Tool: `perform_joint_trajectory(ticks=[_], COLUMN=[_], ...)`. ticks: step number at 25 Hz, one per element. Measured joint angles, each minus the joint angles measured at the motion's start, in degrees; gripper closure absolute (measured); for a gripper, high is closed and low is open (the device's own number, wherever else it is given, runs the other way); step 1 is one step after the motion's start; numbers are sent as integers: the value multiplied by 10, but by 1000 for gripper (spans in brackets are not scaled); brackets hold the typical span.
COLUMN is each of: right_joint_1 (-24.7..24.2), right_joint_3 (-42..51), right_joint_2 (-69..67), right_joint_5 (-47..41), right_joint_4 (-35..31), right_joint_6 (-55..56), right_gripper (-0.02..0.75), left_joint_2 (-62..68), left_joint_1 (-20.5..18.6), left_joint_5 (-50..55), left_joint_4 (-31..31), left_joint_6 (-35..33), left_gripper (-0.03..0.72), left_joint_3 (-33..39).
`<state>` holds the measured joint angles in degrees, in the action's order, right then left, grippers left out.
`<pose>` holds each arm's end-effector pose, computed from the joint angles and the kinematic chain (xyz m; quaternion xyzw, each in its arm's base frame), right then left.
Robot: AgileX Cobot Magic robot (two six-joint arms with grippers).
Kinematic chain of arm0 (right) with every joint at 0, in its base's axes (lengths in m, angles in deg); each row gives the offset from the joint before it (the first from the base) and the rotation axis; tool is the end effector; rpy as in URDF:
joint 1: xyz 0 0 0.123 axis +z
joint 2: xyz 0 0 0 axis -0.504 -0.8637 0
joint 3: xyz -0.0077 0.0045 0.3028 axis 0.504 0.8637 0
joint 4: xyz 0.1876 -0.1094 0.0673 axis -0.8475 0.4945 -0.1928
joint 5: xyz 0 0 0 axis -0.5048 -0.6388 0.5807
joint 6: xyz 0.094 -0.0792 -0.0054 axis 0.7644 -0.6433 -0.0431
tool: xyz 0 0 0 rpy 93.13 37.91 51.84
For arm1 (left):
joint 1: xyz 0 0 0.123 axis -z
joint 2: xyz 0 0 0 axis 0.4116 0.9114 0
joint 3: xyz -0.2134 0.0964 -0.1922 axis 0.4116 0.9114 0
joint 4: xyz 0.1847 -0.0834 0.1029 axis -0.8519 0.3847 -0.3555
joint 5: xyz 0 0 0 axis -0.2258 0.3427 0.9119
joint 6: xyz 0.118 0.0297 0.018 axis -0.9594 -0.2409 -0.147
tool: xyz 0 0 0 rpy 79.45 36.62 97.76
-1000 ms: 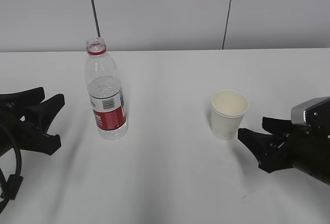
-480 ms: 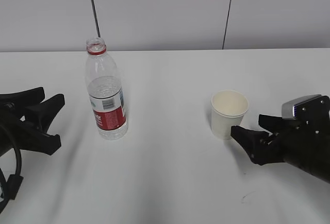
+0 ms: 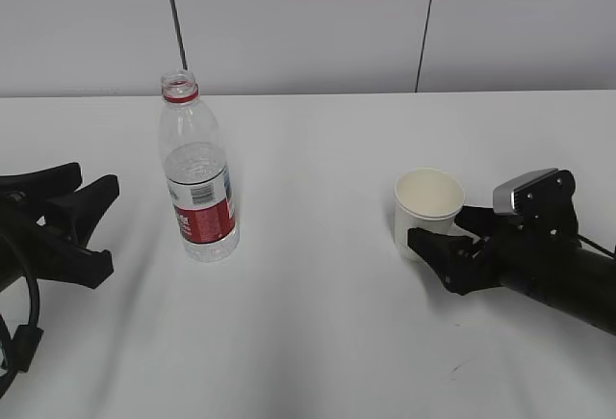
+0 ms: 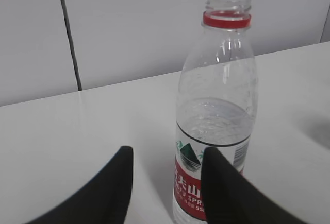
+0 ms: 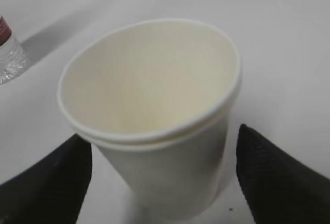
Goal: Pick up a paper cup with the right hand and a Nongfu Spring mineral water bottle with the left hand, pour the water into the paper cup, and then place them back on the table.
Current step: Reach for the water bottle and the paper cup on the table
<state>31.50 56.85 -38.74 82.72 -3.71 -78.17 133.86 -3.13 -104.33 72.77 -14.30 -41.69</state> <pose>0.3260 0.0676 0.1012 -0.1861 0.7942 0.1926 0.5454 0.2213 -0.0953 0.2054 0.1724 0.7235 -0.1382 0.6540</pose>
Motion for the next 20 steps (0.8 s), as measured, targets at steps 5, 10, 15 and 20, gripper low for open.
perform_joint_trajectory(ticks=[5,10,15,20], right_joint_1=[7,8,8,8], right_joint_3=[-28,-56,-73,-81], right_joint_2=[-15,-45,-49,-50], right_joint_5=[0,0,0,0], right_joint_4=[6,29,38,41], right_joint_6=[0,0,0,0], right_gripper=[87,87,89,120], left_joint_2=[0,0,0,0], left_joint_1=[0,0,0,0], left_joint_5=[0,0,0,0], left_joint_4=[0,0,0,-1], left_joint_6=[0,0,0,0], left_gripper=[414,414,414,414], left_joint_3=[0,0,0,0])
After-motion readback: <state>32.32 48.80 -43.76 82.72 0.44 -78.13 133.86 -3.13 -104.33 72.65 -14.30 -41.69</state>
